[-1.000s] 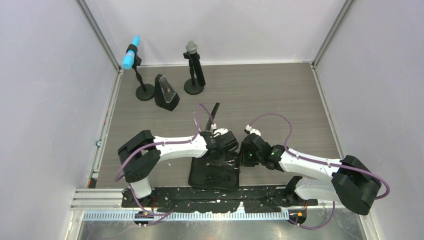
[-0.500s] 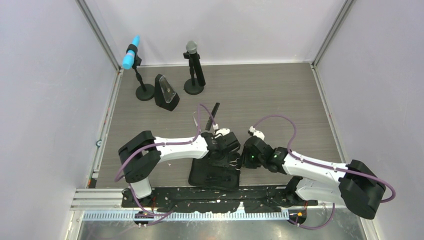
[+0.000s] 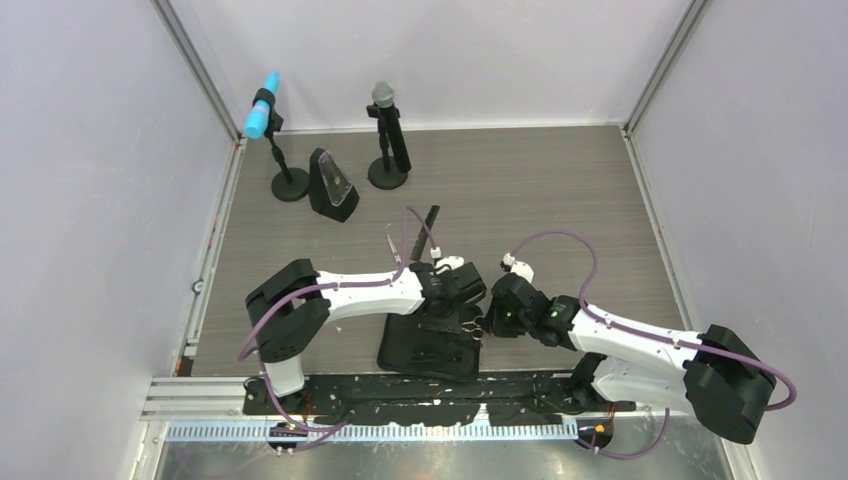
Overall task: Sort the hair-cutting tools
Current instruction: Place the scissors in the hairdressing tool bag.
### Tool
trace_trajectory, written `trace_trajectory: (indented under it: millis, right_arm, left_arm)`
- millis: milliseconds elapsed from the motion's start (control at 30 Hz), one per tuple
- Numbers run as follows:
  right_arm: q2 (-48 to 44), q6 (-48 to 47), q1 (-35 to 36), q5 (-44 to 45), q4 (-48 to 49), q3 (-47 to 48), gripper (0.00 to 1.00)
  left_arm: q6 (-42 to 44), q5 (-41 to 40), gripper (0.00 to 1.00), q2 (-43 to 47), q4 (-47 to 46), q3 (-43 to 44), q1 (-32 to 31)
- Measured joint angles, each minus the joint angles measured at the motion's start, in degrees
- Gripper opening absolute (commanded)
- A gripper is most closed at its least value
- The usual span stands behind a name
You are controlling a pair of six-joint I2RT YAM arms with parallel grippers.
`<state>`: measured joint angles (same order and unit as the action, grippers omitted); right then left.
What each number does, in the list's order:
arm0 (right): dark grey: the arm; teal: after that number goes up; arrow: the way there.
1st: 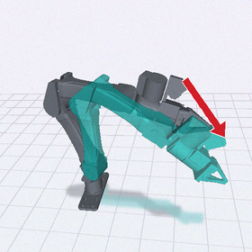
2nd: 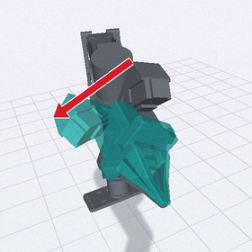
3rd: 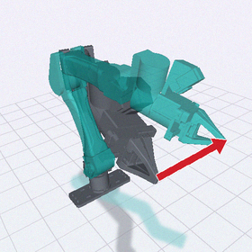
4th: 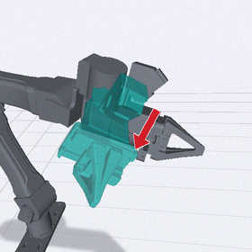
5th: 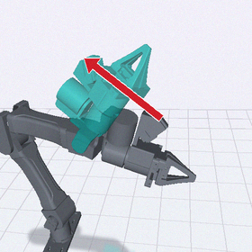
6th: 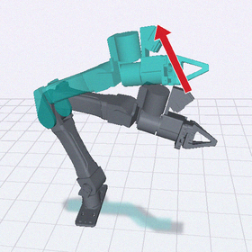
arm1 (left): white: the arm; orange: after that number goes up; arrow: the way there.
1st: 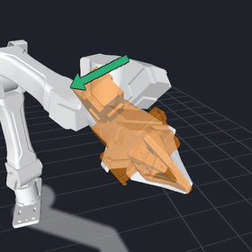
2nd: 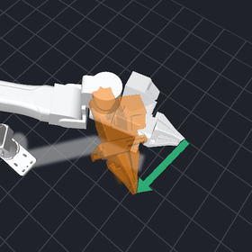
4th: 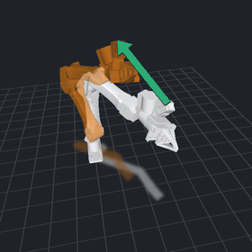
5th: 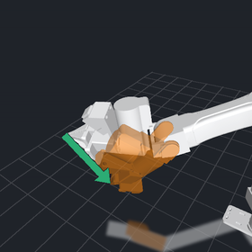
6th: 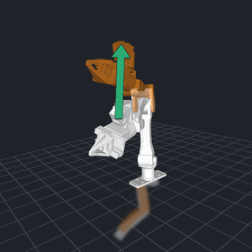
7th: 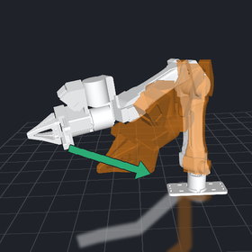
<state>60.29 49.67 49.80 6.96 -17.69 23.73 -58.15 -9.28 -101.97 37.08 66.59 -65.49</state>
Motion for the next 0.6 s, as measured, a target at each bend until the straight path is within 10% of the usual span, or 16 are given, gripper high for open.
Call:
trace_trajectory:
  millis: [600]
  right_arm:
    - [1.14, -1.09, -0.26, -1.31, 1.60, 0.04, 0.06]
  left_arm:
    - [-0.22, -2.01, 0.26, -3.32, 3.78, 3.02, -0.20]
